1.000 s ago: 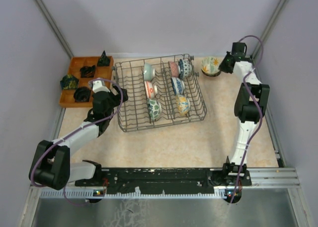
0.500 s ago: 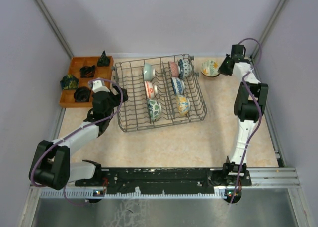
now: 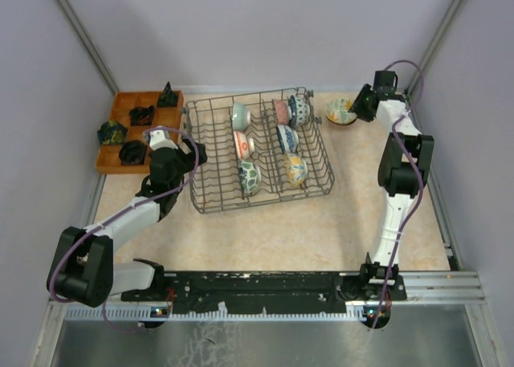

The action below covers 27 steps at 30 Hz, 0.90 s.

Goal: Unload the bowls from the dish rack

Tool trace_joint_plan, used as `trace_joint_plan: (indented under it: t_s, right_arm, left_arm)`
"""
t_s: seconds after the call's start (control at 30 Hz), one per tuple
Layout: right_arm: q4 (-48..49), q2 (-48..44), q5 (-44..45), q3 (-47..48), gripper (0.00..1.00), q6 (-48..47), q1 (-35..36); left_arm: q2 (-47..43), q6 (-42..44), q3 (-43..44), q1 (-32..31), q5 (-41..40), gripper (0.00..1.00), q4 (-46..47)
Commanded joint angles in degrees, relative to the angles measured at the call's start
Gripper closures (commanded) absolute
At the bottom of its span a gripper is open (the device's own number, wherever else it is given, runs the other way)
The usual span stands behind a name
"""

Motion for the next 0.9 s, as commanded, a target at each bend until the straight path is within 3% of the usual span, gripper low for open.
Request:
trace_joint_plan:
  t_s: [0.0, 0.57, 0.87]
  right_arm:
    - [1.23, -3.16, 0.48, 0.98, 0.60, -0.38, -0.38]
    - [2.07, -8.19, -0.19, -2.00, 0.60, -0.81, -0.21]
    - [4.65, -14.27, 6.11, -9.69, 0.60, -1.78, 0.27]
  left_arm:
    - [-0.52, -0.03, 1.04, -0.06, 0.23, 0.01, 1.07]
    - [-1.45, -0.20, 0.77, -0.11, 0.34, 0.01, 0.89]
    - [-1.46, -0.31, 0.67, -0.06, 0.42, 0.01, 0.88]
